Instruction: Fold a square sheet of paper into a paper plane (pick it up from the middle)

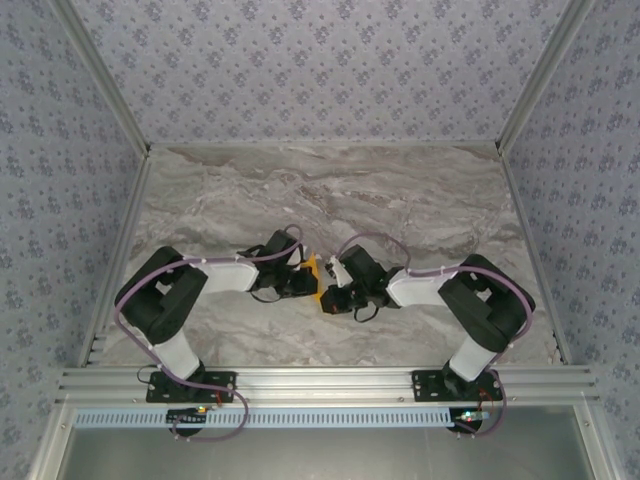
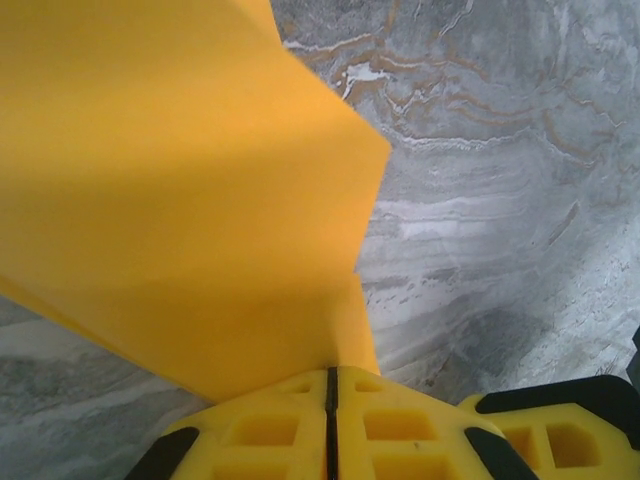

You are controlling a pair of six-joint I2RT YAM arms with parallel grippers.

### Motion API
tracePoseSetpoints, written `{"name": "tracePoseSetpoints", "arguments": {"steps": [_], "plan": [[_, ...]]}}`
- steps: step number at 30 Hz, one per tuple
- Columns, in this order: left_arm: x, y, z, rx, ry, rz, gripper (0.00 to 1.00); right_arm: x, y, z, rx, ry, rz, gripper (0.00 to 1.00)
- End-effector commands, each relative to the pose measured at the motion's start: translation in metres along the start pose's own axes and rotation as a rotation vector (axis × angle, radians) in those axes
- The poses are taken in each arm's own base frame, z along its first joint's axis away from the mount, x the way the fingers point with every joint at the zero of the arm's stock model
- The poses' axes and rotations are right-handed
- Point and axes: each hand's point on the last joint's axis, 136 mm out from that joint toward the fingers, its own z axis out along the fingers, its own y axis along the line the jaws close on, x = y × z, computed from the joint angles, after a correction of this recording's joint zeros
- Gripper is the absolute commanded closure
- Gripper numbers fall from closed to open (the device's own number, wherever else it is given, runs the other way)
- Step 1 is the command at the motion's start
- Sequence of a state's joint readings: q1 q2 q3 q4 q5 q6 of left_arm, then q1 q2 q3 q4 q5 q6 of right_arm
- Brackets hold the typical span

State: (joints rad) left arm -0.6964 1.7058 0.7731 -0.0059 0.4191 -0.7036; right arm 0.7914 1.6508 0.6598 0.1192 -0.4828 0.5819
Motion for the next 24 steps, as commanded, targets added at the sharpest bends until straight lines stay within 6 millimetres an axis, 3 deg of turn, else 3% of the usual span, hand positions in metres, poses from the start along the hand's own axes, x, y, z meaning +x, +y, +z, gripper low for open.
{"name": "tracePoseSetpoints", "arguments": {"steps": [1,6,13,19,24], "plan": [[0.008,0.051,0.009,-0.204,0.005,-0.058,0.9,0.065,-0.026,-0.005,0.072,0.199,0.072,1.0],[0.008,0.046,0.01,-0.175,0.006,-0.057,0.9,0.066,-0.031,-0.013,0.095,0.179,0.078,1.0],[0.004,0.036,0.008,-0.133,-0.005,-0.042,0.9,0.01,0.002,-0.026,0.051,-0.008,-0.005,1.0],[0.003,0.03,0.007,-0.105,-0.009,-0.038,0.9,-0.015,0.002,-0.011,0.057,-0.052,0.007,1.0],[0.003,0.027,0.006,-0.092,-0.013,-0.031,0.9,-0.017,-0.001,0.0,0.05,-0.041,0.019,1.0]]}}
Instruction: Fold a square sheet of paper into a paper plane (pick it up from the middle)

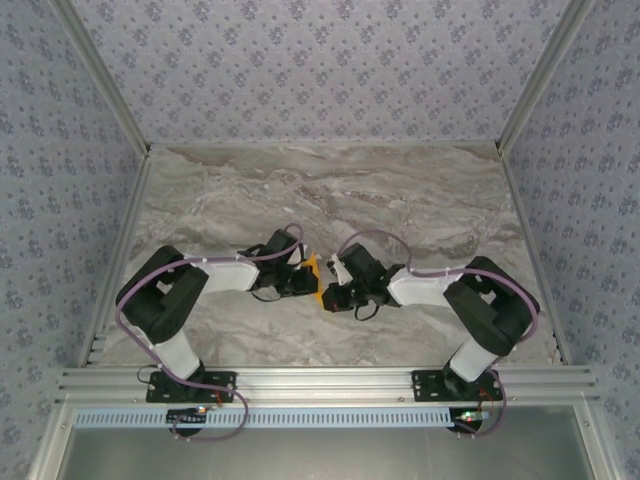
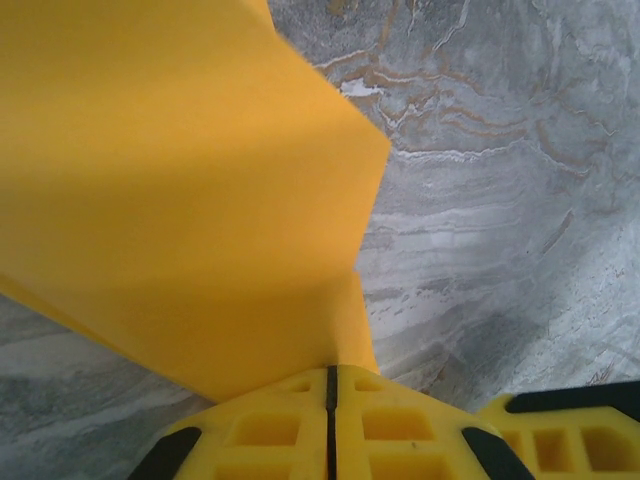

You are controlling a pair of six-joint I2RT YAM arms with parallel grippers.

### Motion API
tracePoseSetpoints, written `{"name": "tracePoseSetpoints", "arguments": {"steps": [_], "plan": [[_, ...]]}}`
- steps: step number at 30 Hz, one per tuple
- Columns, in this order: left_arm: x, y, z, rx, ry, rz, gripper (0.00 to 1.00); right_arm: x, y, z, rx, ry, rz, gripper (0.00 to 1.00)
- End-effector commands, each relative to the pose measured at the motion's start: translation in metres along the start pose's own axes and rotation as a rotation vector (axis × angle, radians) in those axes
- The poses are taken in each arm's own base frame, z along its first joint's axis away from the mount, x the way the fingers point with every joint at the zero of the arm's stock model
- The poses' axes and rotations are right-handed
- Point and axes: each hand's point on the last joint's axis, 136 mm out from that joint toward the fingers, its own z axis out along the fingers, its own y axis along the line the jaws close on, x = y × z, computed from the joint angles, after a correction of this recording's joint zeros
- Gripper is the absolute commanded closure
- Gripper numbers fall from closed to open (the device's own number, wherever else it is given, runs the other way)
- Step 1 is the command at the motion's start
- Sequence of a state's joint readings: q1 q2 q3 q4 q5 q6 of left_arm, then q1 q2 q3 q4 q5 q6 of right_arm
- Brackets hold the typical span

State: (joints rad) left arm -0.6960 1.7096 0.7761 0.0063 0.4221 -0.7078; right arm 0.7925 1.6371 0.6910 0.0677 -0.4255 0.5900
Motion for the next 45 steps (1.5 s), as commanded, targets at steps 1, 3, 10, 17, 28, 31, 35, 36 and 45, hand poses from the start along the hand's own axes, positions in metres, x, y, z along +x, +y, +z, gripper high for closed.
{"name": "tracePoseSetpoints", "arguments": {"steps": [1,3,10,17,28,31,35,36,45], "plan": [[0.005,0.029,0.005,-0.099,-0.007,-0.029,0.91,-0.006,0.001,0.005,0.0,-0.012,0.011,1.0],[0.004,0.026,0.004,-0.091,-0.011,-0.028,0.9,-0.005,-0.002,0.006,0.01,-0.008,0.015,1.0],[-0.012,0.016,-0.007,-0.092,-0.052,0.03,0.89,0.019,-0.025,0.006,0.096,0.06,0.031,1.0],[-0.031,0.006,-0.017,-0.039,-0.093,0.227,0.8,0.047,-0.046,0.006,0.165,0.146,0.045,1.0],[-0.051,0.011,-0.018,-0.042,-0.125,0.31,0.76,0.051,-0.048,0.01,0.166,0.163,0.048,1.0],[-0.056,0.016,-0.018,-0.05,-0.131,0.296,0.75,0.052,-0.049,0.011,0.166,0.166,0.05,1.0],[-0.059,0.024,-0.017,-0.055,-0.131,0.281,0.75,0.055,-0.05,0.011,0.17,0.173,0.052,1.0],[-0.06,0.026,-0.016,-0.058,-0.131,0.276,0.75,0.055,-0.05,0.011,0.17,0.174,0.052,1.0],[-0.069,0.045,-0.016,-0.1,-0.145,0.234,0.75,0.062,-0.054,0.009,0.184,0.2,0.055,1.0]]}}
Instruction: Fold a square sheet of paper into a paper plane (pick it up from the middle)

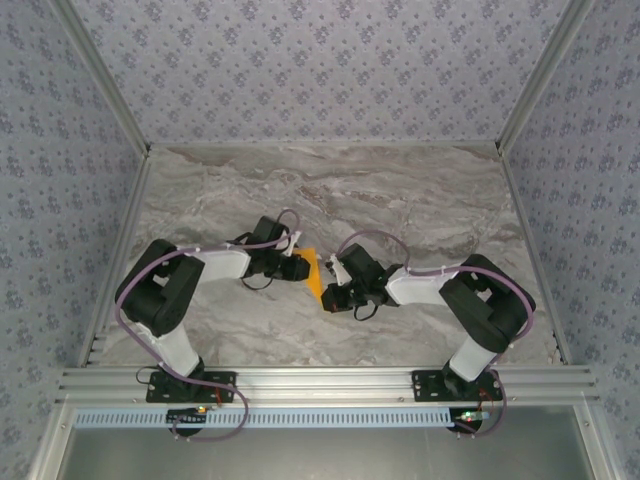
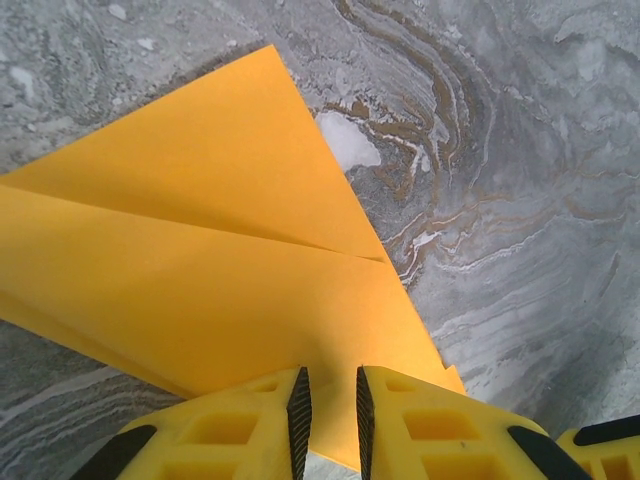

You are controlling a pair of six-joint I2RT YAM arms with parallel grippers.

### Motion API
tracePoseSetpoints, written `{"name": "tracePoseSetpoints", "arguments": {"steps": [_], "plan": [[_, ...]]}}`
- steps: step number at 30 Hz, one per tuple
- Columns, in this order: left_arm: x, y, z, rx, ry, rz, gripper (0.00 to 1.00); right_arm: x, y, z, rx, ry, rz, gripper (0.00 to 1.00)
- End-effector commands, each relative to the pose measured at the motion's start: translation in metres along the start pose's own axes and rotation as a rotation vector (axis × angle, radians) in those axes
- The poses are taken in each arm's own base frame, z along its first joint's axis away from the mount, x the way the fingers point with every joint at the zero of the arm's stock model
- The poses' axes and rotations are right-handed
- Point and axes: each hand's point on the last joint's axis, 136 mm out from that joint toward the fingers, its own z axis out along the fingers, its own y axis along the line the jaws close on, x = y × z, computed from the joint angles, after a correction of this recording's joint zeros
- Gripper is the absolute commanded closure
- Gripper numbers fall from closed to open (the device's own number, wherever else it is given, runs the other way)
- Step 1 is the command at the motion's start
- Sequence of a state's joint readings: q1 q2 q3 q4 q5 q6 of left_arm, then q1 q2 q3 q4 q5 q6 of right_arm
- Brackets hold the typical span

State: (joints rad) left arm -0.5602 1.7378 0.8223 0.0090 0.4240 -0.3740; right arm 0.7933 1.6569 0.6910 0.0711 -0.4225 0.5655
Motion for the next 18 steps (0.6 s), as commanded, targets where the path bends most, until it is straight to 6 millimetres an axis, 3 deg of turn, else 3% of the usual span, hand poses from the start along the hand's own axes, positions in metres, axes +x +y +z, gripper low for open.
{"name": "tracePoseSetpoints", "arguments": {"steps": [1,7,14,18], "plan": [[-0.017,0.027,0.0,-0.085,-0.046,-0.01,0.75,0.063,-0.05,0.006,0.177,0.199,0.073,1.0],[-0.034,0.05,-0.009,-0.132,-0.088,-0.083,0.75,0.078,-0.059,0.001,0.207,0.239,0.081,1.0],[-0.052,0.088,-0.02,-0.085,-0.143,-0.226,0.76,0.076,-0.058,0.0,0.2,0.228,0.081,1.0],[-0.067,0.095,-0.033,-0.072,-0.181,-0.249,0.76,0.073,-0.056,0.002,0.192,0.225,0.082,1.0]]}}
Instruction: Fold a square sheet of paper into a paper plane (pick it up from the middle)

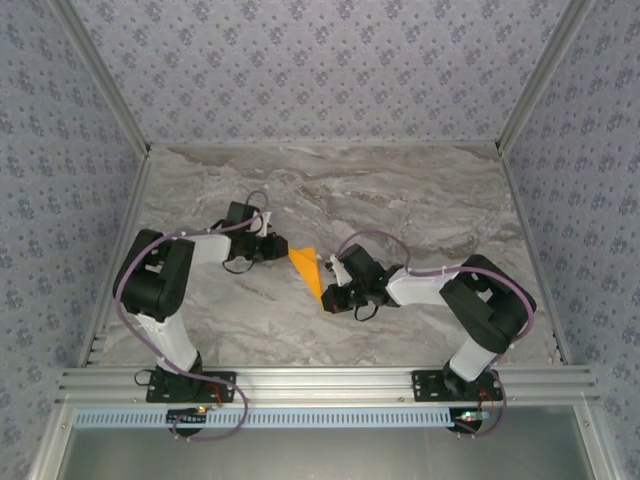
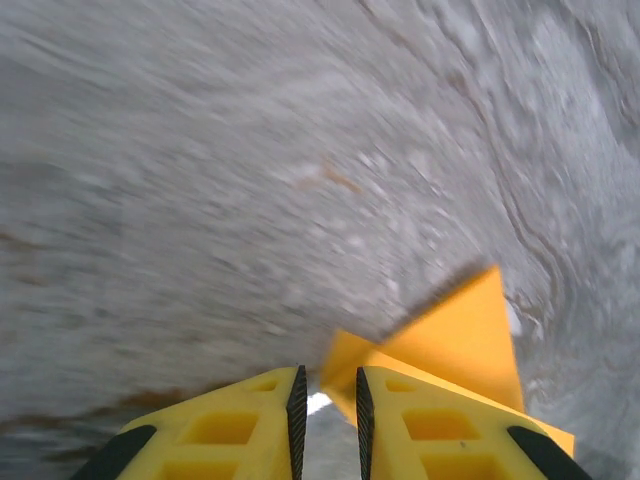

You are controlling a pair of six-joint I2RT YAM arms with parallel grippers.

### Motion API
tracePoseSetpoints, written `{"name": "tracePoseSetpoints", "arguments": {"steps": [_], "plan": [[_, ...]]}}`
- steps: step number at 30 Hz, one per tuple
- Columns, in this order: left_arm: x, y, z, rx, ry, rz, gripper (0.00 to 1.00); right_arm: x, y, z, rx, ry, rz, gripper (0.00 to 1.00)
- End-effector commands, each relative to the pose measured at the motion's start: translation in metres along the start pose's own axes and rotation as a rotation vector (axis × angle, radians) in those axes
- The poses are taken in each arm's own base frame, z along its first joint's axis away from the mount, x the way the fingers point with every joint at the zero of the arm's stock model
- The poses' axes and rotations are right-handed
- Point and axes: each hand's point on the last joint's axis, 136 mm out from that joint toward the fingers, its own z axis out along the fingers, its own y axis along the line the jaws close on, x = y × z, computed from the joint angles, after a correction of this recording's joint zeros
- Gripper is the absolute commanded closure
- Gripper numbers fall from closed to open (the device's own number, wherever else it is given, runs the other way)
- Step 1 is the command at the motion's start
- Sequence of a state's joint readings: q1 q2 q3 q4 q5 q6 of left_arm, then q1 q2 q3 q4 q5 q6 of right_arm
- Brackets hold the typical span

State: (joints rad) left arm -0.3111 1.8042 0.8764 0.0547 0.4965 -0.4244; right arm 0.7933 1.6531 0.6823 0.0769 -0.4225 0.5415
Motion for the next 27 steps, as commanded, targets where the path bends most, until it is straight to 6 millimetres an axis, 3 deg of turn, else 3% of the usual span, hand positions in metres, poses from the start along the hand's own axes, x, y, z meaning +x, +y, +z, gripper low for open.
{"name": "tracePoseSetpoints", "arguments": {"steps": [1,6,11,17,20,27], "plan": [[-0.022,0.016,-0.008,-0.053,-0.056,-0.024,0.76,0.071,-0.052,0.002,0.187,0.226,0.105,1.0],[-0.033,-0.007,-0.031,-0.006,-0.1,-0.014,0.75,0.064,-0.046,0.002,0.173,0.209,0.103,1.0],[-0.01,-0.04,-0.046,0.049,-0.11,0.011,0.76,0.047,-0.031,0.0,0.131,0.162,0.094,1.0],[0.046,-0.086,-0.036,0.14,-0.021,0.1,0.81,0.01,-0.003,-0.012,0.064,0.058,0.07,1.0],[0.068,-0.096,-0.027,0.151,0.024,0.144,0.82,0.003,0.005,-0.016,0.048,0.041,0.063,1.0],[0.072,-0.096,-0.005,0.157,0.053,0.137,0.84,-0.003,0.014,-0.02,0.022,0.031,0.055,1.0]]}}
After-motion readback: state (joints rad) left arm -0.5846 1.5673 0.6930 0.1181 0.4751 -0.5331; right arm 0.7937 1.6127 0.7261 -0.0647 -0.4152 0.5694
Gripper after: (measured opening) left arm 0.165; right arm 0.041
